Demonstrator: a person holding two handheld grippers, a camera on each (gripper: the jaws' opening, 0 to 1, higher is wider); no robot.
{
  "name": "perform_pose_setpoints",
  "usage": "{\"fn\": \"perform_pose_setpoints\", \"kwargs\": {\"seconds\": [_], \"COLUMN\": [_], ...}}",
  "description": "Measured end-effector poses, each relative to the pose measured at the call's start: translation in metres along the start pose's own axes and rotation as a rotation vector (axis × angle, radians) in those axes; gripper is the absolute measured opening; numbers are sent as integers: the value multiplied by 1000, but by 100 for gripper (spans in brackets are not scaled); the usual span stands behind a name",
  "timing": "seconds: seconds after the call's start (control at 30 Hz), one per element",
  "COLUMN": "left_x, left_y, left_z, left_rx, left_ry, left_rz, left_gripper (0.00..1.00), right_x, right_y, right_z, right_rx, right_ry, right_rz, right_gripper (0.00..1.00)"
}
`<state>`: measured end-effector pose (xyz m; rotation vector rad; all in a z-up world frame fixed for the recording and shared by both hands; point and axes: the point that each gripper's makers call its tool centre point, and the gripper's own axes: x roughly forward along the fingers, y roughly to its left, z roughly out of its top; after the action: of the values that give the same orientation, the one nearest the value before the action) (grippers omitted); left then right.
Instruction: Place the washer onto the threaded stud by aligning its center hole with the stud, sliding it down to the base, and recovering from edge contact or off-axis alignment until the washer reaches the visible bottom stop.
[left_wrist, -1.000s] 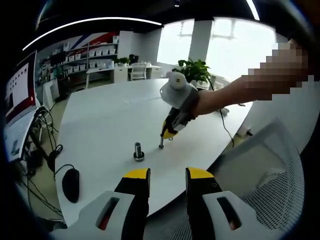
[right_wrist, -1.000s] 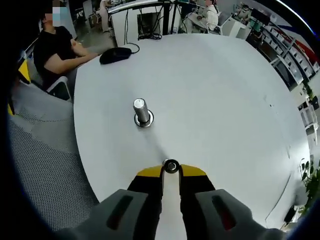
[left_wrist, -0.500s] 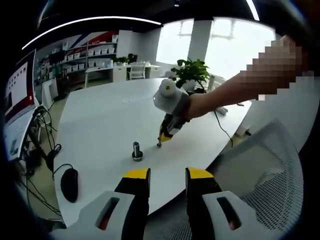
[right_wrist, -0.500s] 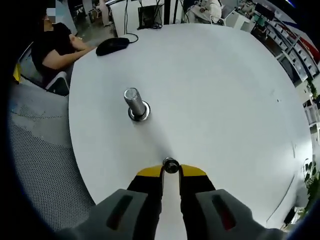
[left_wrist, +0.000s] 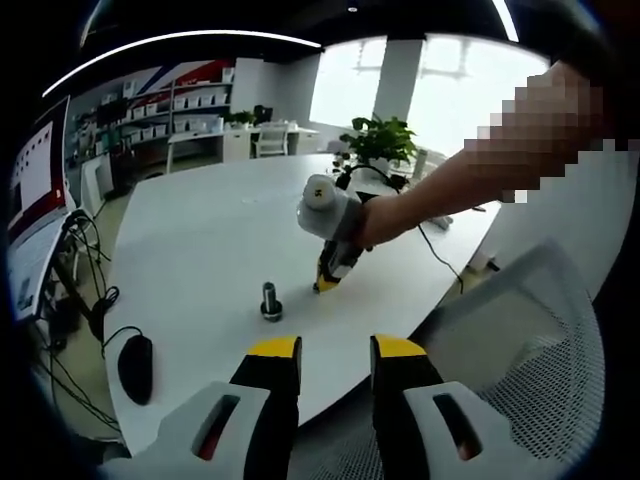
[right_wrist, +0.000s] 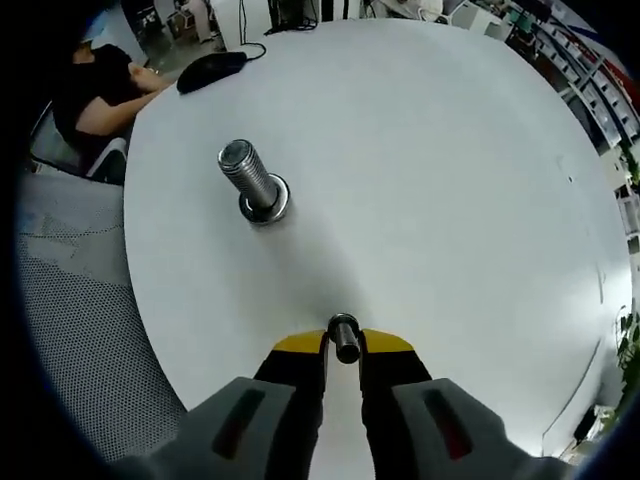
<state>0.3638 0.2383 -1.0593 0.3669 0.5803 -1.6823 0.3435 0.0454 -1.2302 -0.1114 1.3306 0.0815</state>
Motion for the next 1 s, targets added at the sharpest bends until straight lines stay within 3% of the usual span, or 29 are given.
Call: {"fn": "perform_pose_setpoints", "kwargs": {"seconds": [0.3,0.53,0.7,1.0], "left_x": [2,2,3,3], "left_y": [-2,-1,1,2], "left_z": [-1,0,3,-1], "left_rx": [3,6,1,-3], "left_ry": [1,0,-8,12], "left_rz": [-5,-4,7,16], "left_gripper": [25,25,25,25], "right_x": [-6,-14,-22,-32], "right_y": [-1,-5,-1,-11], "right_z": [-8,-26,-49,-64], "right_rx": [11,19,28,61], "right_ry": [6,29,57,26], "right_rz": [-9,-26,-38,-52], "right_gripper": [17,19,20,20]}}
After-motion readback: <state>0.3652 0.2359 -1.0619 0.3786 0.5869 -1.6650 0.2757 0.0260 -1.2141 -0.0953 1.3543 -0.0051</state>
